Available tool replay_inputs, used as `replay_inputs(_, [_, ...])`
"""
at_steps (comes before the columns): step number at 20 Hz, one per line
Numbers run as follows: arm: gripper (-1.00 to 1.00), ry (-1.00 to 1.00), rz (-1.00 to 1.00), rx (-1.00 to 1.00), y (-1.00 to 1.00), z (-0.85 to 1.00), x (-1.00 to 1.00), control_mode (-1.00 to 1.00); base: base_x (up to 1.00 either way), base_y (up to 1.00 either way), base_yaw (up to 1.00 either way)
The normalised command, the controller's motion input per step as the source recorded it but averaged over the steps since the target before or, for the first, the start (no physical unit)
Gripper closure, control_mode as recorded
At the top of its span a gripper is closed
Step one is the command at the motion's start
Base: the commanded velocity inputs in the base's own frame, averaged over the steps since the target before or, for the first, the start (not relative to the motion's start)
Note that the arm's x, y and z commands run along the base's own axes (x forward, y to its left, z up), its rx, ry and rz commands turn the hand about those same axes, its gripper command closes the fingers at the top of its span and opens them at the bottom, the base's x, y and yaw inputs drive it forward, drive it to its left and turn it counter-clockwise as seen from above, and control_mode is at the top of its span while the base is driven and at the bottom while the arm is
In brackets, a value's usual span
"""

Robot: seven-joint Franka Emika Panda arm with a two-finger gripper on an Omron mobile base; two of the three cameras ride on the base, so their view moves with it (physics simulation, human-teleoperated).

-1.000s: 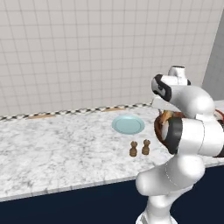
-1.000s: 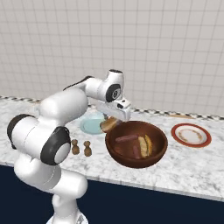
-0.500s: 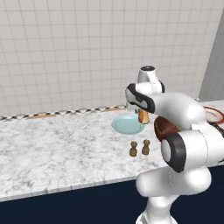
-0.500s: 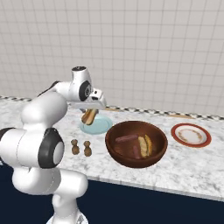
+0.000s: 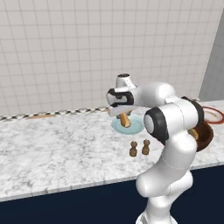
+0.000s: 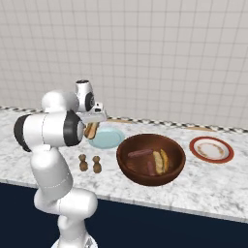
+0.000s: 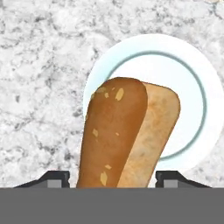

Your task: Place one bun and one sausage from the bowl on each plate.

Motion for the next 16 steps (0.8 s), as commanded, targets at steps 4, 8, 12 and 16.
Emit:
replay_inputs(4, [1.0,0.03,0.0,-0.01,0.0,-0.62,0.49,-1.0,0.0,0.0,0.0])
replay_inputs(8, [1.0,0.0,0.0,0.03,-0.02,-0.64,0.38,-1.0,0.0,0.0,0.0])
replay_inputs(12, [1.0,0.0,0.0,0.05,0.0,-0.38,0.39,-1.0,0.0,0.0,0.0])
replay_inputs(16, [1.0,0.0,0.0,0.0,0.0,-0.01,0.03,-1.0,0.0,0.0,0.0])
